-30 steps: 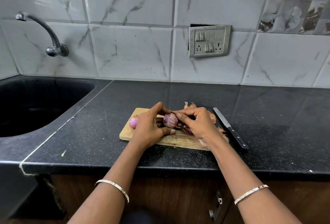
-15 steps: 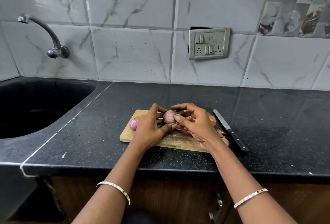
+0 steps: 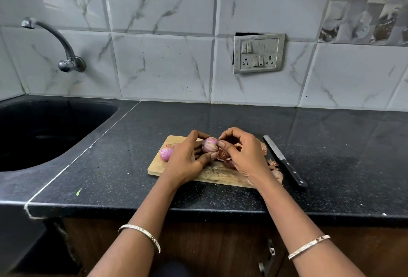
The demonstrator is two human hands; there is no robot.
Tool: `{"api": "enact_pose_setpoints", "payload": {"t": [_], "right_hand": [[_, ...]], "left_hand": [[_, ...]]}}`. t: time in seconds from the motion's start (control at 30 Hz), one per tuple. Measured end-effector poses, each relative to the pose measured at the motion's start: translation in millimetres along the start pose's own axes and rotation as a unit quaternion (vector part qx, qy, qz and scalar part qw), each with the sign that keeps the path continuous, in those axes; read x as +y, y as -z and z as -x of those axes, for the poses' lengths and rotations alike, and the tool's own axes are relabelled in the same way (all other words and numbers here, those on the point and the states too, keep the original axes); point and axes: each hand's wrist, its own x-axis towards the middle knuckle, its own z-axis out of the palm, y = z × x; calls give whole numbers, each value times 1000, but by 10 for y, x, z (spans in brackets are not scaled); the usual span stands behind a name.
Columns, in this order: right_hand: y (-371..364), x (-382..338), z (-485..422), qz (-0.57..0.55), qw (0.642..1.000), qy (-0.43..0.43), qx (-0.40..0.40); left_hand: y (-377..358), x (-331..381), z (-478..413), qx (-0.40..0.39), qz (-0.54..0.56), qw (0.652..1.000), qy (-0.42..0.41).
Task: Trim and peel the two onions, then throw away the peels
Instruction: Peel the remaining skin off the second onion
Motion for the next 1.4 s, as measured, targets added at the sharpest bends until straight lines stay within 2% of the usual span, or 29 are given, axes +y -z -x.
{"api": "enact_pose_setpoints", "payload": {"t": [0.17, 0.27, 0.47, 0.67, 0.9, 1.07, 1.2, 1.4], "right_hand": [[-10, 51, -19, 60, 998, -5, -8], [-17, 113, -40, 78, 997, -25, 11], [13, -20, -6, -12, 1000, -5, 14], [22, -40, 18, -41, 999, 5, 9], [-21, 92, -27, 85, 996, -19, 20], [-5, 51, -25, 86, 996, -1, 25], [-13, -6, 5, 64, 997, 12, 36], [-20, -10, -2, 62, 998, 10, -26]], "left_hand": [[-1, 6, -3, 10, -14, 1000, -10], [13, 21, -13, 15, -73, 997, -31], [38, 40, -13, 22, -136, 990, -42], [30, 12, -10, 41, -113, 992, -36], [9, 10, -7, 66, -74, 995, -33], [3, 17, -6, 82, -57, 995, -26], [10, -18, -18, 97, -83, 991, -39], [0, 23, -3, 121, -151, 978, -75]]}}
